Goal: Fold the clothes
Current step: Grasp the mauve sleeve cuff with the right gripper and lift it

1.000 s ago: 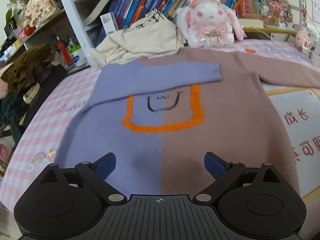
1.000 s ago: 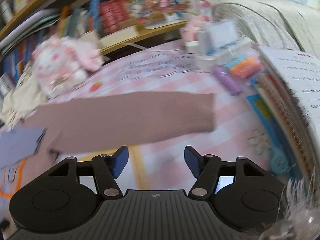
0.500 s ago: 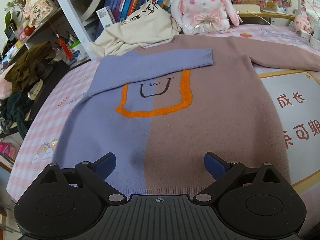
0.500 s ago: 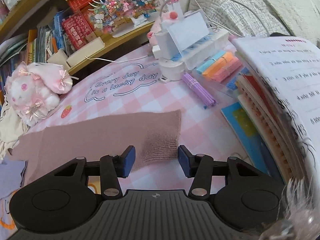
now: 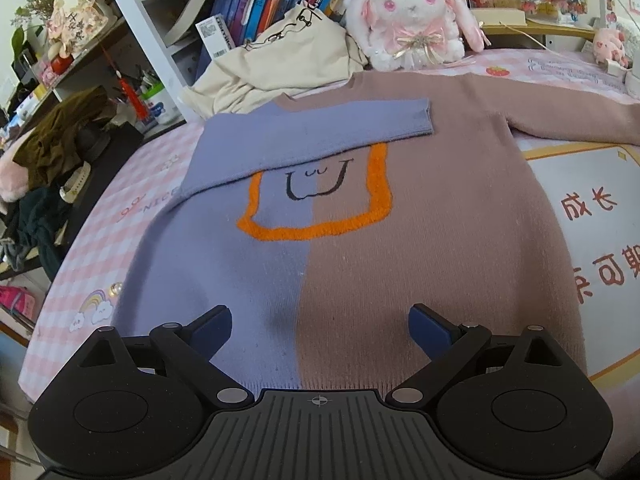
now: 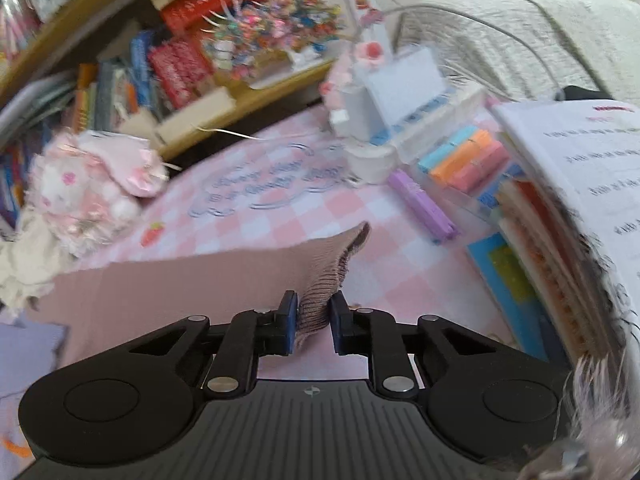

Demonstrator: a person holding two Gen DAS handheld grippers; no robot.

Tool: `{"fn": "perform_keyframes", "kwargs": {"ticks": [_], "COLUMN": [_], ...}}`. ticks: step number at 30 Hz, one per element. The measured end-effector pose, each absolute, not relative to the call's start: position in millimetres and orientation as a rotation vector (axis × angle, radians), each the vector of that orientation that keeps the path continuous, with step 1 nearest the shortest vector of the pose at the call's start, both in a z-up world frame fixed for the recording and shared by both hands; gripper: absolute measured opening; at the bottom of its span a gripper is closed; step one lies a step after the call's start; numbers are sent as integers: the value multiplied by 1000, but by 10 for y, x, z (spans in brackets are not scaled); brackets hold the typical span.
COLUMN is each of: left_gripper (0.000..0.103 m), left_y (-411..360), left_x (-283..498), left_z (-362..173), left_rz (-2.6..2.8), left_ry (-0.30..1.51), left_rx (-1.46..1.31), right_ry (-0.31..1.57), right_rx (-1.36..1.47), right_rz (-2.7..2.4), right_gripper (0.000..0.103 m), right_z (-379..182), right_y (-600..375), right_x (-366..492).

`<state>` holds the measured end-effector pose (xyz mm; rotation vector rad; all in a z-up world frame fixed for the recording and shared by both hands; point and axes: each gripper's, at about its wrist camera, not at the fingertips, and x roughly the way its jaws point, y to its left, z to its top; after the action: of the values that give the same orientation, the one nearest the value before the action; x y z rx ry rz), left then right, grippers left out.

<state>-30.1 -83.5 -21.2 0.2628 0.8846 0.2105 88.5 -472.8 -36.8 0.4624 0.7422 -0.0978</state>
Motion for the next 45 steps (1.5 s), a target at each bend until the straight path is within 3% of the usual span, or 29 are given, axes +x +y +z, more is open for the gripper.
{"fn": "perform_keyframes", "kwargs": {"ticks": [4,26,32,45], "left_gripper": [97,97,97,97], "left_y": [-841,-969,-1006,-738], "left_x": [-320,-365,-353,-394], "left_z": [-207,-190,-223,-248], "left_rz": [215,217,195,162], "left_ry": [883,871,876,846], "left_rx": [268,273,275,261], "right_ry": [742,833,844,756], "right_rx": [476,604,555,638], "right_rz": [-85,-60,-73,124], "right_gripper": [22,23,7,6], "right_z": [-371,-436,-435,45], "right_y": [-4781,-5035,-5037,-4480], "right_x": [965,1027,981,1113]}}
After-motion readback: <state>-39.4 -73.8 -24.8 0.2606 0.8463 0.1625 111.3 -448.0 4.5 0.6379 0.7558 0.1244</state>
